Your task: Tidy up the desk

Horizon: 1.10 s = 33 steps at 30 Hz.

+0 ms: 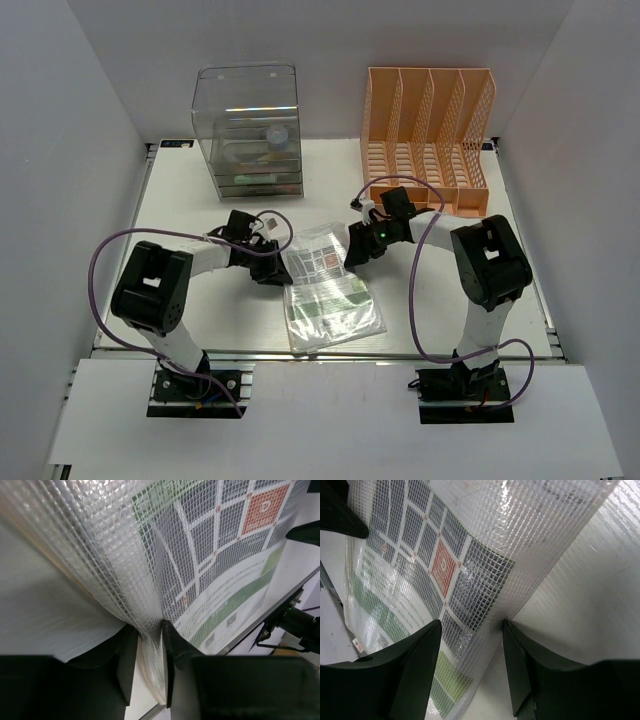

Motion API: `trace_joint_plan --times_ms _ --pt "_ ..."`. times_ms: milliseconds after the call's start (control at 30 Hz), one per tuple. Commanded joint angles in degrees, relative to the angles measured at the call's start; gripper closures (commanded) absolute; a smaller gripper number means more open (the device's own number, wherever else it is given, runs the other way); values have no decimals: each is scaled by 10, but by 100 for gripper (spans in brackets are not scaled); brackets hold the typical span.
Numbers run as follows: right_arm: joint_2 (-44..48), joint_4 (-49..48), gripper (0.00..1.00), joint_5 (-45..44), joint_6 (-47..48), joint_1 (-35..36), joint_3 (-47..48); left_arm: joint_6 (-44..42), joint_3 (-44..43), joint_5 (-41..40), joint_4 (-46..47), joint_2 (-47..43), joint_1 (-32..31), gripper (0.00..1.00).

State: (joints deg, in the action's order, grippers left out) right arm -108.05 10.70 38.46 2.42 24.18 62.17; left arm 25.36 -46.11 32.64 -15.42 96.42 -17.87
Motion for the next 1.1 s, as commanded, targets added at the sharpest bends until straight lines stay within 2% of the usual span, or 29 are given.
trace_joint_plan --times_ms 0,133,233,267,300,333,367,400,533,633,833,933,1067 --pt "-21 34 42 17 7 24 4 -9 25 -7 -3 4 -23 65" --pt "-17 36 44 22 11 25 6 -7 30 22 20 2 -23 88" --pt "-6 42 41 26 20 24 9 11 47 24 55 -29 -23 92" --pt "-1 44 37 27 22 20 11 22 59 16 64 -46 -23 97" --pt "12 45 28 22 29 20 11 27 66 7 75 -89 -23 98" --pt "18 47 24 17 29 20 11 31 74 -1 91 -116 -23 100" --pt "23 43 20 12 30 17 7 34 82 -20 93 -139 -23 100" --pt "33 40 11 4 30 16 4 33 82 -31 89 -165 -23 100" --pt "35 41 11 6 24 10 5 1 70 -61 58 -309 -23 100" --pt "35 39 11 17 20 9 6 -20 55 -64 37 -368 -23 100" --pt "35 22 11 103 -1 0 -4 -27 66 -8 57 -394 -23 100" --pt "31 -2 11 211 -19 -10 -17 -9 71 12 85 -410 -23 100" --pt "38 -30 11 250 -37 -8 -32 -1 66 19 92 -419 -23 100"
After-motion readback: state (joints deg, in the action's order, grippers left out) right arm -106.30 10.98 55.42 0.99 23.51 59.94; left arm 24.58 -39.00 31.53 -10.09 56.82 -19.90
